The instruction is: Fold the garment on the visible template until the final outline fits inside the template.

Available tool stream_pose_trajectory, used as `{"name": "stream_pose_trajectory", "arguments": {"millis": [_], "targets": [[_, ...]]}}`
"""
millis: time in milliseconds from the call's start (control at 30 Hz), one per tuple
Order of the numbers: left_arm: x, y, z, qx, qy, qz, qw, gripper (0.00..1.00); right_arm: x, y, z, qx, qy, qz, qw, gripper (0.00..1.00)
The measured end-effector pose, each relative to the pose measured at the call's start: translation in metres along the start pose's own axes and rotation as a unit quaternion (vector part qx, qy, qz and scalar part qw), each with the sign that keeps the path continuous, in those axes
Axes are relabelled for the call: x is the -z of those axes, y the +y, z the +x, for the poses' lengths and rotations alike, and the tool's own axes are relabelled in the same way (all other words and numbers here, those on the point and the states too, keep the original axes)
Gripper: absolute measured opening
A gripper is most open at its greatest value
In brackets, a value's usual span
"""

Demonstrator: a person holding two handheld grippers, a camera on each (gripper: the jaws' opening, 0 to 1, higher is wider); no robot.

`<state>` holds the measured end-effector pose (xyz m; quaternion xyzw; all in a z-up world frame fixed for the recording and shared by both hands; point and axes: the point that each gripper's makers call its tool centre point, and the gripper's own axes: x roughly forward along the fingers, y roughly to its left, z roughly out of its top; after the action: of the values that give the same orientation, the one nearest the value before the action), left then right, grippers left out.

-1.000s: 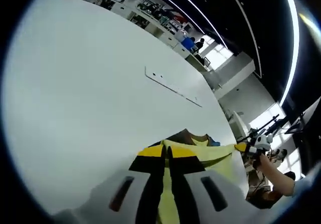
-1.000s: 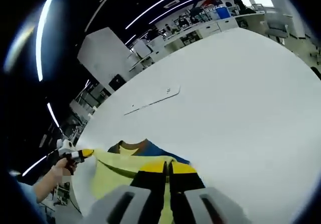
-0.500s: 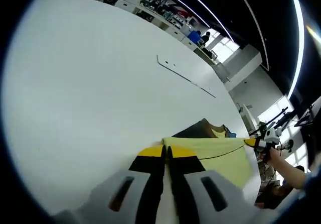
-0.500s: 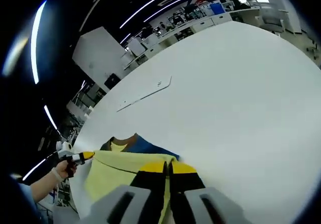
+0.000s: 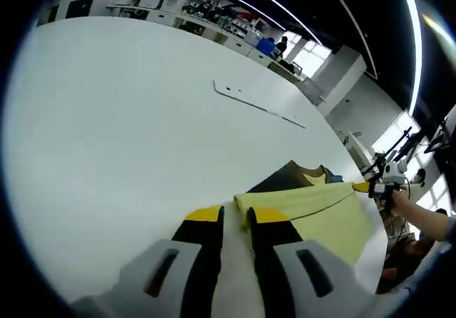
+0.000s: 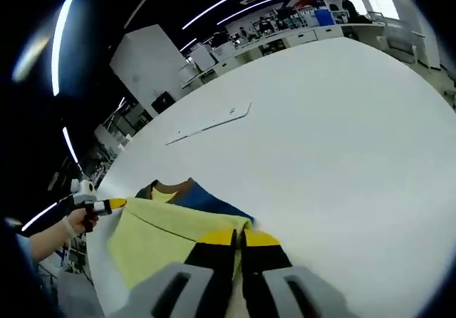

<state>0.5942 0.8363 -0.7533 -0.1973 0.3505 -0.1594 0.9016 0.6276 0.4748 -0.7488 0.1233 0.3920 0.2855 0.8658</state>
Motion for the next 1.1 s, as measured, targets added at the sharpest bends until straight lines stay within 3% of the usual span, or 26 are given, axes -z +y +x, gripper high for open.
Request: {"name": "stream_pose_trajectory", "arguments": {"millis": [67,133,167,267,533,633,767,867,900,933,1000,1033,1067,1100], "targets": [[-0.003,0.002,-0.004,-0.005,0.000,0.038,0.9993,0.35,-0.002,0.001,-0.003,0.002,-0.003,-0.039,0.9992,0.01],[-0.004,0.006,-0.008,-0.020,0.009,0.094,0.9954,0.45,-0.006,0.001,-0.006,0.010,-0.010,-0.066,0.9977,0.10],[-0.004,0.005,-0.010,-0.016,0.011,0.122,0.9923,0.46,-0.008,0.002,-0.007,0.009,-0.014,-0.078,0.9968,0.15],[-0.004,0.003,-0.015,-0.018,0.017,0.154,0.9877,0.45,-0.012,0.003,-0.012,0.013,-0.019,-0.102,0.9945,0.26],[-0.012,-0.002,-0.025,-0.015,0.020,0.202,0.9790,0.47,-0.017,0.008,-0.018,0.010,-0.014,-0.149,0.9886,0.35],[-0.015,-0.004,-0.028,-0.012,0.025,0.236,0.9714,0.47,-0.018,0.009,-0.021,0.012,-0.007,-0.211,0.9773,0.33],[-0.015,-0.008,-0.031,-0.009,0.037,0.274,0.9611,0.48,-0.014,0.016,-0.024,0.002,0.011,-0.254,0.9671,0.38],[-0.016,-0.010,-0.032,-0.004,0.042,0.292,0.9555,0.47,-0.012,0.018,-0.026,0.003,0.029,-0.319,0.9473,0.36],[-0.015,-0.011,-0.033,-0.002,0.047,0.306,0.9509,0.47,-0.011,0.019,-0.027,-0.001,0.033,-0.342,0.9392,0.34],[-0.015,-0.012,-0.033,0.000,0.050,0.319,0.9464,0.46,-0.011,0.020,-0.027,-0.003,0.032,-0.349,0.9366,0.33],[-0.013,-0.014,-0.033,0.004,0.063,0.357,0.9318,0.46,-0.010,0.017,-0.028,-0.001,0.043,-0.363,0.9308,0.33],[-0.011,-0.014,-0.033,0.004,0.071,0.375,0.9244,0.45,-0.010,0.014,-0.028,0.003,0.051,-0.381,0.9232,0.33],[-0.009,-0.013,-0.032,0.004,0.082,0.404,0.9113,0.45,-0.010,0.013,-0.028,0.006,0.056,-0.392,0.9181,0.32],[-0.008,-0.012,-0.031,0.004,0.091,0.421,0.9026,0.44,-0.009,0.011,-0.028,0.009,0.063,-0.406,0.9117,0.31]]}}
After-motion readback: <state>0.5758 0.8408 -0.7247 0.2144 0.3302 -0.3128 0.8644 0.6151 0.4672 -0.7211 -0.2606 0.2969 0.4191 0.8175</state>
